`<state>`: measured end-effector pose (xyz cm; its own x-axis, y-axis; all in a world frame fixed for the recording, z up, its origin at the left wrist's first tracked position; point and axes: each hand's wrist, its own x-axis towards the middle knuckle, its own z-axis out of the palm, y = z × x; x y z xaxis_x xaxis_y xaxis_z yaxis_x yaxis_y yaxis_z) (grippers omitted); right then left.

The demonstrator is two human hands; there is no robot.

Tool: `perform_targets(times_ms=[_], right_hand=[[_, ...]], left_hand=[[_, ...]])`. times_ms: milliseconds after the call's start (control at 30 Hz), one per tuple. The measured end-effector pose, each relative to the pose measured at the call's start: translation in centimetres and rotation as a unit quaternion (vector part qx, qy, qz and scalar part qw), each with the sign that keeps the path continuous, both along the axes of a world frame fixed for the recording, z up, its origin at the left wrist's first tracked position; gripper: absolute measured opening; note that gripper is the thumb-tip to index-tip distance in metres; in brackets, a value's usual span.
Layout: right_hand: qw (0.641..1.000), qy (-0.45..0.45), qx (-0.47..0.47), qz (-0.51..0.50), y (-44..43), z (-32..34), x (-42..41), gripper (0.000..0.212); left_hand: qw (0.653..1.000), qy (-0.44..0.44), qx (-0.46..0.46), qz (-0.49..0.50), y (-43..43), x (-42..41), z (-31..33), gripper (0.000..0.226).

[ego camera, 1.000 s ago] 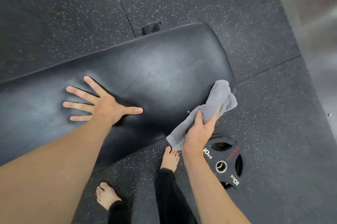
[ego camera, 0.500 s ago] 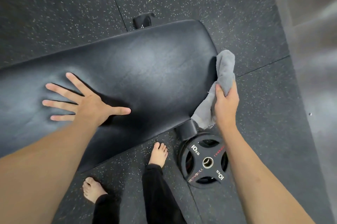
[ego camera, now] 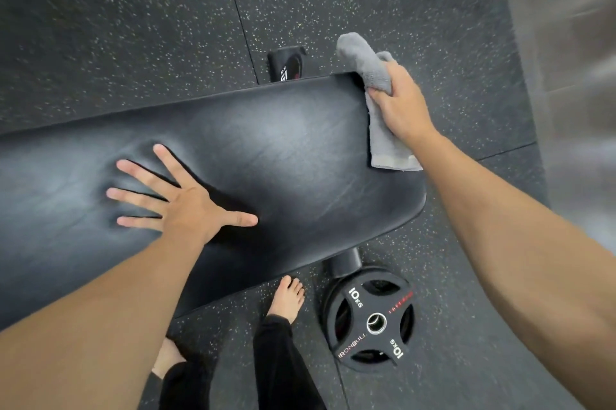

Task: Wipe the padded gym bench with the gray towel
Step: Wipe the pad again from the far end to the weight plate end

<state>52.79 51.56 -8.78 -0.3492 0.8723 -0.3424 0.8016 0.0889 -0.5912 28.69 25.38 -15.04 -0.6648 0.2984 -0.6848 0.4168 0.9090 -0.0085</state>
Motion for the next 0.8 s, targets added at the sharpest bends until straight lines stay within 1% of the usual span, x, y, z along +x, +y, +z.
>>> perform_targets(times_ms=[33,67,100,167,233,267,300,400,467,533,600,633,733,800], right_hand=[[1.000,-0.010,0.013,0.012,-0.4,-0.1,0.1,0.036],[0.999,-0.026,0.031,0.021,-0.9,-0.2,0.0,0.039],[0.998,-0.044,0.049,0.023,-1.5,-0.4,-0.3,0.043],[0.992,-0.095,0.076,0.022,-3.1,-0.6,-1.9,0.053],[0.988,-0.122,0.079,0.051,-5.5,-0.2,-4.8,0.062],[0.986,-0.122,0.075,0.082,-6.9,0.1,-6.5,0.065],[0.984,-0.115,0.069,0.114,-8.4,0.4,-8.4,0.069],[0.975,-0.096,0.068,0.189,-13.9,0.5,-12.8,0.073],[0.965,-0.091,0.083,0.232,-17.0,0.4,-13.6,0.075],[0.957,-0.097,0.093,0.258,-18.5,0.2,-12.2,0.076],[0.957,-0.107,0.090,0.255,-19.3,0.4,-9.7,0.075],[0.960,-0.118,0.086,0.238,-19.7,0.5,-8.3,0.074],[0.971,-0.162,0.069,0.160,-21.7,0.8,-6.5,0.074],[0.974,-0.179,0.068,0.117,-23.7,0.9,-8.0,0.074]], left_hand=[[1.000,-0.013,-0.015,-0.008,1.6,-1.1,4.9,0.198],[0.998,-0.048,-0.051,-0.002,1.4,1.0,6.4,0.192],[0.997,-0.069,-0.038,0.005,2.4,0.4,7.3,0.189],[0.998,-0.060,-0.027,-0.001,1.9,1.1,7.9,0.187],[0.998,-0.063,-0.027,0.000,1.7,0.8,7.0,0.187],[0.997,-0.068,-0.032,0.007,1.7,0.6,6.7,0.186],[0.998,-0.063,-0.018,-0.003,1.7,0.7,7.1,0.186],[0.998,-0.060,-0.008,-0.009,1.6,1.0,7.5,0.185],[0.998,-0.070,0.000,-0.002,1.7,1.0,7.8,0.186],[0.996,-0.086,0.019,-0.003,1.4,0.8,8.3,0.186],[0.993,-0.098,0.061,-0.014,0.5,0.7,8.4,0.181],[0.991,-0.099,0.086,-0.037,-0.5,0.6,8.4,0.175],[0.976,-0.070,0.144,-0.146,-4.8,-0.8,8.1,0.147],[0.961,-0.049,0.165,-0.218,-8.3,-3.1,7.9,0.129]])
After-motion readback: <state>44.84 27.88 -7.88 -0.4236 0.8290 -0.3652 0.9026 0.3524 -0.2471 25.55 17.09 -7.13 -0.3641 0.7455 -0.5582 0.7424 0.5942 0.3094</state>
